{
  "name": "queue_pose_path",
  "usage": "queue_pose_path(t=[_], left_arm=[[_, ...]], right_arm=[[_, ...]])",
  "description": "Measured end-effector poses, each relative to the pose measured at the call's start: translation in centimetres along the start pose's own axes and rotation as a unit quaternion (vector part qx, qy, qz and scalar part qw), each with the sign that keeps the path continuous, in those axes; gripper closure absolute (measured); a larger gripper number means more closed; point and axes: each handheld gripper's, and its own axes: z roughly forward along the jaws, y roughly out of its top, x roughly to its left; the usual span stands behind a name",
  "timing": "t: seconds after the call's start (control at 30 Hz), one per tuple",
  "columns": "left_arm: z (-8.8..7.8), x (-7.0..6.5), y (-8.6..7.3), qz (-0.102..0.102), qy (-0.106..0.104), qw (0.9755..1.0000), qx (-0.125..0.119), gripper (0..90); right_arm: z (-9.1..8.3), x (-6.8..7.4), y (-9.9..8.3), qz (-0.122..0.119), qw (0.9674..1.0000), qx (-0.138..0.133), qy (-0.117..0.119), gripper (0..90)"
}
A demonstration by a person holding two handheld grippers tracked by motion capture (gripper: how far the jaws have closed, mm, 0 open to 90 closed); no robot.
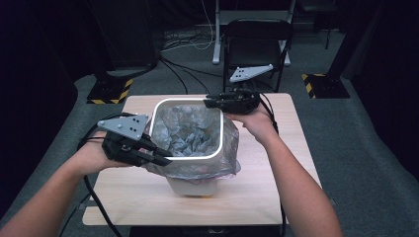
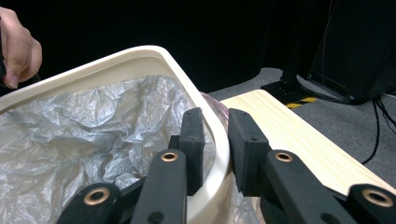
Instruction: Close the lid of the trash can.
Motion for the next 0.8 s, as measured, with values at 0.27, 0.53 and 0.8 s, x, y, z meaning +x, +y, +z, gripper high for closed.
queue_pose_path(t=[0.27,0.53,0.8], left_arm=[[0.3,0.1,0.18,0.002,0.001,1.0,0.003,79.6],[0.28,0.17,0.21,0.002,-0.001,1.0,0.005,79.7],[0.21,0.53,0.53,0.0,-0.003,1.0,0.009,79.5]], right_arm=[[-0.13,-0.33,-0.51,0.009,0.9999,-0.011,0.002,76.2],[-0.11,-0.4,-0.7,0.017,0.9997,-0.018,0.003,76.3],[-0.11,-0.78,-0.77,0.025,0.9995,-0.019,0.004,76.3]])
